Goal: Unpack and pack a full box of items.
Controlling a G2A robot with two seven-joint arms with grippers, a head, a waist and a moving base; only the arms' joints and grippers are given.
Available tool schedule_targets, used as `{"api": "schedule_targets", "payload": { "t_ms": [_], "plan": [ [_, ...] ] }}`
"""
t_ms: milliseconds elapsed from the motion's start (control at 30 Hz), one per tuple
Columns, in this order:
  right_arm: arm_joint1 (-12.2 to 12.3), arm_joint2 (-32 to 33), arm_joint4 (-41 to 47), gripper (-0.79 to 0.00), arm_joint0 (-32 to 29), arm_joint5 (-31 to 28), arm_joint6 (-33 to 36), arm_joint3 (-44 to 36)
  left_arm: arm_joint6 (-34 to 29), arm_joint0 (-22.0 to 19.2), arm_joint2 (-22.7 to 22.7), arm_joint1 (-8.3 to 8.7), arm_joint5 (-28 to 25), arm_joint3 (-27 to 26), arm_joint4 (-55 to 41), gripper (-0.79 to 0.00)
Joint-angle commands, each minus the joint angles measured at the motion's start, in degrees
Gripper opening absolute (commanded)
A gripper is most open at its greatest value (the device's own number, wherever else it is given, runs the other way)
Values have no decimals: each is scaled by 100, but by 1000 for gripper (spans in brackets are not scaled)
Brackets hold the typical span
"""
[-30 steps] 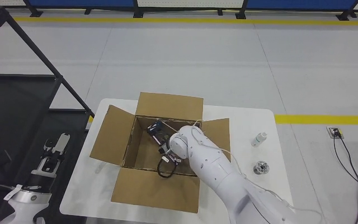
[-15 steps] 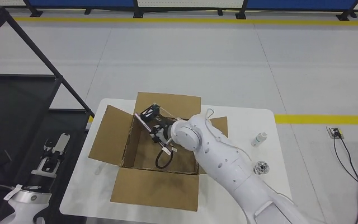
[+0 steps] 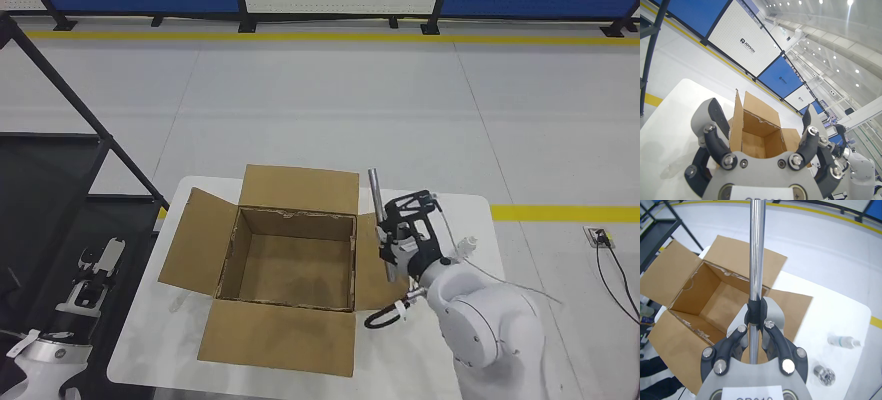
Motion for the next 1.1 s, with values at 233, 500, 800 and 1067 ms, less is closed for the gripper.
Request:
{"api": "schedule_targets", "payload": {
  "t_ms": [233, 500, 800, 1067],
  "plan": [
    [90, 960, 304, -785, -611, 384, -97, 476, 0, 0, 0, 0, 0, 0, 0, 0],
    [166, 1259, 666, -785, -178, 212, -76, 2161, 0, 0, 0, 0, 0, 0, 0, 0],
    [261, 1290, 723, -785, 433, -175, -230, 3657, 0, 0, 0, 0, 0, 0, 0, 0],
    [301, 1036, 545, -785, 740, -108, -156, 4180, 0, 0, 0, 0, 0, 0, 0, 0]
  ]
}}
